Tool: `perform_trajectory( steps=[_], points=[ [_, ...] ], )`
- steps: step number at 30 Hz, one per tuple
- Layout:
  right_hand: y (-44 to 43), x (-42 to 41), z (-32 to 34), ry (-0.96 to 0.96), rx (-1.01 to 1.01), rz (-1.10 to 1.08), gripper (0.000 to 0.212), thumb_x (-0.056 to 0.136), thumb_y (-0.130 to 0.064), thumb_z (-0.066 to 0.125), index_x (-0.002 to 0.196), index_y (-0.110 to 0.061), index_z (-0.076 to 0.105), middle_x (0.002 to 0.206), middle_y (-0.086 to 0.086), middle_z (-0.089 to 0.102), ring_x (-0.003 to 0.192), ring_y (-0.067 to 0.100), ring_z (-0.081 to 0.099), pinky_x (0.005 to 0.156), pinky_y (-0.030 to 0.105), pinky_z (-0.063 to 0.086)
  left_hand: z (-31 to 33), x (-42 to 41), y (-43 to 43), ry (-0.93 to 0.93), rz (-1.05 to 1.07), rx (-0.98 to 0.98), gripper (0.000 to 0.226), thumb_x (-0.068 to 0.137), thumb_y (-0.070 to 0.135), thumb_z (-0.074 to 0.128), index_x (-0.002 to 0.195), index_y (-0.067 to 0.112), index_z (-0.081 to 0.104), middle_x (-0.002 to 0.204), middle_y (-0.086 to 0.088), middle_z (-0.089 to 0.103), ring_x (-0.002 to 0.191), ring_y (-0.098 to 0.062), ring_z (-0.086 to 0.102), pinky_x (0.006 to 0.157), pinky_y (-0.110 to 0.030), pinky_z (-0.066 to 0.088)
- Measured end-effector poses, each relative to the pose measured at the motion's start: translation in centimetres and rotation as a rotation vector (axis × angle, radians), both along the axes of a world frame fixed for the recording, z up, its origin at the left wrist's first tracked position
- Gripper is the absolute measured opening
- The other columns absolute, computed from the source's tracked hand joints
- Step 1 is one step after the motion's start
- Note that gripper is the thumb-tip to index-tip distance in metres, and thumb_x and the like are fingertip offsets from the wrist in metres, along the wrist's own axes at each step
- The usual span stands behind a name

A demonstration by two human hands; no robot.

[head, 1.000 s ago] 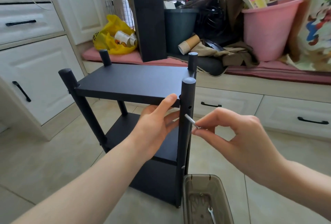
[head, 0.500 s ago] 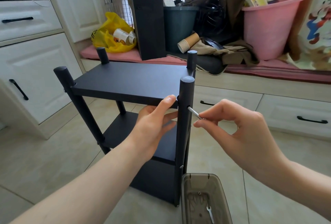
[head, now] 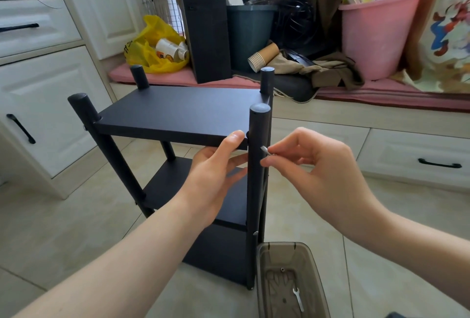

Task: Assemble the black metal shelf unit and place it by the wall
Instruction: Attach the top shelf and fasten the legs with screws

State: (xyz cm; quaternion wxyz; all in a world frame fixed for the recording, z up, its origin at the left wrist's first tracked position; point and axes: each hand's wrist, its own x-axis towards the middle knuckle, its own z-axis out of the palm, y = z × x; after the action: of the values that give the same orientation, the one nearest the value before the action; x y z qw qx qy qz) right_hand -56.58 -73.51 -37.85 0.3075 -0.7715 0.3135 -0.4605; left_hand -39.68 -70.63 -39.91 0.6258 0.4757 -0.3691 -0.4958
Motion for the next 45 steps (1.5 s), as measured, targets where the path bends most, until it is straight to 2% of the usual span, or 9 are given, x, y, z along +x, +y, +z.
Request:
perform_trajectory(
  steps=[6,19,25,31,34,38,42,43,45],
  points=[
    [-0.2,0.6,0.3,-0.04,0.13,0.017,0.017,0.081,-0.011,0.078,0.078,-0.023,0.066,0.074,-0.012,0.074,0.07,0.007,0.069,0.07,0.023,0.054,0.0,0.0,-0.1,0.026,-0.007,-0.021,0.036,0.099,0.031,0.054,0.116,0.002,0.068,0.104,-0.011,0.075,0.095,-0.019,0.073,0.088,-0.036,0.057],
    [-0.9,1.0,0.7,-0.028,0.208,0.016,0.012,0.08,-0.019,0.079,0.076,-0.014,0.069,0.066,-0.006,0.073,0.062,0.005,0.068,0.063,0.016,0.051,0.0,-0.1,0.0,0.003,-0.009,-0.049,0.043,0.101,0.031,0.052,0.126,-0.003,0.064,0.106,-0.012,0.074,0.099,-0.022,0.072,0.096,-0.041,0.055],
    [-1.1,0.2,1.1,-0.012,0.256,0.089,0.007,0.082,-0.007,0.075,0.081,-0.013,0.072,0.072,-0.004,0.076,0.069,0.016,0.071,0.074,0.031,0.059,-0.1,-0.2,0.0,0.007,-0.001,-0.044,0.031,0.102,0.027,0.051,0.11,0.003,0.069,0.104,-0.011,0.075,0.1,-0.022,0.072,0.092,-0.037,0.056],
    [-1.5,0.4,1.0,-0.014,0.251,0.036,0.006,0.082,-0.016,0.076,0.079,-0.017,0.071,0.07,-0.005,0.074,0.065,0.008,0.068,0.069,0.03,0.056,0.0,-0.4,0.0,0.01,0.038,-0.011,0.034,0.101,0.028,0.054,0.116,0.001,0.068,0.112,-0.015,0.073,0.111,-0.028,0.068,0.108,-0.047,0.048],
    [-1.7,0.5,1.0,0.014,0.22,0.006,0.016,0.082,-0.021,0.077,0.094,-0.024,0.067,0.079,-0.006,0.072,0.066,0.009,0.065,0.065,0.025,0.055,0.1,-0.2,0.1,0.004,0.057,0.001,0.04,0.1,0.03,0.055,0.124,-0.001,0.066,0.12,-0.016,0.071,0.118,-0.03,0.065,0.112,-0.051,0.043],
    [-1.9,0.6,1.4,0.112,0.414,0.197,0.042,0.094,-0.023,0.064,0.126,-0.047,0.053,0.111,-0.009,0.066,0.091,0.007,0.07,0.085,0.038,0.059,0.3,-0.3,0.4,-0.033,0.045,0.02,0.045,0.098,0.037,0.057,0.126,0.004,0.067,0.119,-0.011,0.073,0.117,-0.024,0.066,0.114,-0.051,0.039],
    [-2.4,0.7,1.5,0.064,0.454,0.283,0.044,0.096,-0.012,0.06,0.13,-0.041,0.058,0.117,-0.011,0.069,0.102,0.01,0.069,0.097,0.045,0.054,1.4,-0.4,1.2,-0.341,0.15,0.085,0.038,0.094,0.051,0.058,0.099,0.018,0.077,0.091,0.006,0.079,0.094,-0.004,0.072,0.094,-0.021,0.049],
    [-2.5,0.7,1.5,0.06,0.45,0.276,0.045,0.095,-0.012,0.061,0.13,-0.04,0.059,0.116,-0.01,0.07,0.102,0.011,0.069,0.097,0.045,0.054,1.5,-0.2,1.5,-0.517,0.227,0.067,0.038,0.093,0.053,0.058,0.085,0.02,0.077,0.078,0.01,0.077,0.082,-0.001,0.072,0.081,-0.011,0.047],
    [-2.6,0.6,1.6,0.065,0.438,0.261,0.044,0.093,-0.013,0.064,0.127,-0.041,0.061,0.113,-0.009,0.071,0.101,0.012,0.069,0.098,0.045,0.053,1.7,0.7,2.3,-1.041,0.433,-0.091,0.046,0.093,0.054,0.061,0.062,0.021,0.068,0.056,0.009,0.066,0.063,-0.007,0.065,0.067,-0.014,0.044]
  ],
)
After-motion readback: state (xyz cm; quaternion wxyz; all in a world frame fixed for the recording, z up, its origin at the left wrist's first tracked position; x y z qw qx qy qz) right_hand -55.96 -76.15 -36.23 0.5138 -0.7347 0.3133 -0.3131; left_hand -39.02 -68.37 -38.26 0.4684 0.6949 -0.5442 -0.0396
